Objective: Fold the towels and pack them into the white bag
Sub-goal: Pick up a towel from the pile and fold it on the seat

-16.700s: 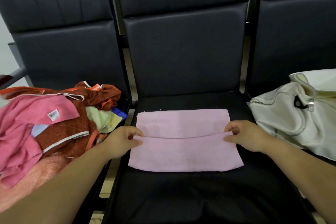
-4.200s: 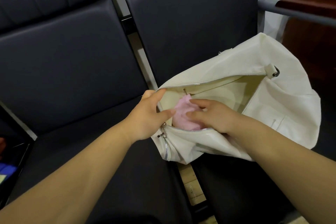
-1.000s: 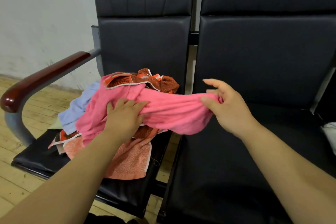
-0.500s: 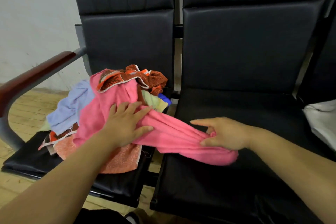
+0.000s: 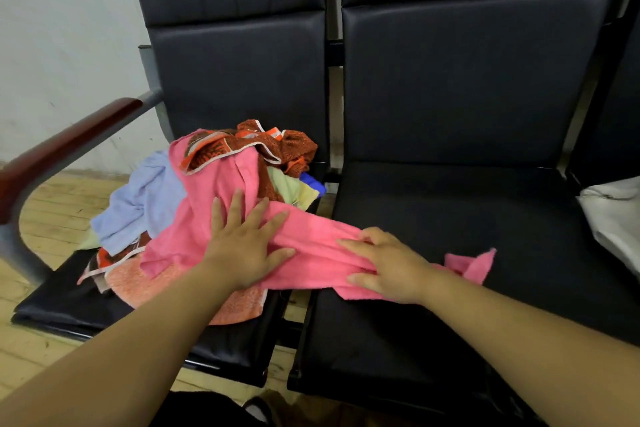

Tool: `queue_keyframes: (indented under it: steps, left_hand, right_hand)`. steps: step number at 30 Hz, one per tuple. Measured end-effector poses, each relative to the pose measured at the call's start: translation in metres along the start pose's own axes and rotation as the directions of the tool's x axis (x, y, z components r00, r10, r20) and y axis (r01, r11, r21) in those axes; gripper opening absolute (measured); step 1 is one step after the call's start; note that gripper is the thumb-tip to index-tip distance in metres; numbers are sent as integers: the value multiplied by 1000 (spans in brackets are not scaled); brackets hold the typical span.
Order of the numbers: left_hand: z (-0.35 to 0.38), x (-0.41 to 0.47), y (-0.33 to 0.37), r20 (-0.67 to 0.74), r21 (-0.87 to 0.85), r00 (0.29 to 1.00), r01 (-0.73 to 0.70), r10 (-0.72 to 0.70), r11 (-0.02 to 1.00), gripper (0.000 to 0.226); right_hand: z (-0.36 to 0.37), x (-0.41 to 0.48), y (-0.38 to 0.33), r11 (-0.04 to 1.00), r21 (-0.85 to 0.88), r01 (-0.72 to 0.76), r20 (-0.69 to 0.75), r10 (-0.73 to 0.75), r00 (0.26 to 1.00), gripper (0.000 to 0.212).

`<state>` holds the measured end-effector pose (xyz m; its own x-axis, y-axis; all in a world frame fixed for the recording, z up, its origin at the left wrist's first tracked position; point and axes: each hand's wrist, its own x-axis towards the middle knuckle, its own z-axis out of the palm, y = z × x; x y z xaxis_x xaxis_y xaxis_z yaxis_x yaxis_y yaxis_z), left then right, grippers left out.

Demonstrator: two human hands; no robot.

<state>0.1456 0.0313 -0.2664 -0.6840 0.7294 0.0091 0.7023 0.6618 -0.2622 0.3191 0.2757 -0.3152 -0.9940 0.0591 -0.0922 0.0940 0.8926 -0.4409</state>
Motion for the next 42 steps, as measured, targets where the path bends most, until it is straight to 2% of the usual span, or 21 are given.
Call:
queue_keyframes:
  steps: [3, 5, 7, 11, 14, 16, 20, 22, 24, 25, 26, 27, 28, 29, 31, 32, 35, 37, 39, 41, 42]
  left_hand:
    - [4, -6, 2, 45, -7, 999, 9, -9, 1000, 85]
    - [2, -10, 9, 11, -9, 1000, -1, 1, 1000, 85]
    - [0, -14, 25, 13, 40, 998, -68, 68, 997, 86]
    - [2, -20, 75, 143, 134, 957, -270, 251, 954, 86]
    - [3, -21, 108, 256, -37, 885, -393, 389, 919, 86]
    - [3, -21, 125, 323, -130, 833, -430, 449, 893, 75]
    - [-4, -23, 155, 366, -211, 812, -402, 454, 891, 68]
    - [-11, -24, 169, 343, -337, 808, -371, 480, 865, 64]
    - [-20, -25, 187, 252, -621, 826, -262, 505, 739, 56]
    - [-27, -26, 195, 217, -792, 850, -135, 480, 596, 52]
    - [-33, -26, 200, 215, -883, 876, -14, 432, 469, 50]
    - [-36, -25, 200, 199, -913, 903, 28, 382, 408, 51]
    - [-37, -23, 193, 157, -894, 918, -24, 363, 447, 51]
    - [-35, -20, 180, 107, -835, 924, -116, 367, 538, 49]
    - [-29, -19, 149, 53, -635, 895, -312, 443, 706, 48]
    - [-25, -21, 133, 88, -576, 870, -352, 484, 738, 50]
    - [-18, -33, 111, 204, -535, 814, -371, 543, 759, 52]
    - [-17, -40, 111, 203, -490, 826, -380, 527, 785, 58]
    - [-21, -46, 116, 200, -492, 857, -332, 475, 805, 62]
    - [-25, -49, 124, 165, -577, 876, -288, 454, 764, 54]
    - [-27, -48, 128, 148, -595, 859, -318, 489, 738, 46]
  right_hand:
    - [21, -21, 21, 998, 15, -57, -15, 58, 998, 66]
    - [22, -43, 41, 996, -27, -80, -16, 79, 997, 66]
    - [14, -69, 66, 991, -66, -114, 5, 114, 993, 68]
    - [-12, -125, 116, 973, -165, -162, 56, 173, 983, 69]
    - [-22, -150, 137, 968, -180, -172, 70, 187, 980, 76]
    - [-25, -157, 139, 966, -202, -162, 61, 177, 982, 76]
    - [-39, -168, 143, 907, -340, -247, -46, 246, 968, 100]
    - [-46, -170, 144, 856, -396, -332, -106, 316, 943, 90]
    - [-48, -171, 137, 855, -341, -390, -157, 358, 921, 82]
    - [-47, -171, 130, 880, -273, -389, -200, 343, 918, 80]
    - [-46, -172, 121, 915, -195, -354, -242, 305, 921, 76]
    - [-44, -171, 110, 950, -118, -290, -267, 251, 930, 71]
    - [-40, -169, 97, 975, -49, -215, -268, 194, 944, 63]
    - [-35, -166, 84, 989, 0, -147, -251, 142, 958, 55]
    - [-23, -160, 59, 999, 31, -45, -190, 50, 981, 48]
    - [-17, -157, 47, 999, 46, -10, -145, 17, 989, 49]
    - [1, -149, 33, 997, 62, 48, 68, -52, 996, 58]
    - [-2, -149, 44, 1000, 14, 6, 161, -8, 987, 62]
    - [-14, -153, 67, 996, -29, -84, 154, 88, 984, 71]
    - [-30, -160, 90, 982, -49, -185, 62, 188, 980, 88]
    - [-34, -164, 96, 972, -65, -225, 2, 226, 974, 87]
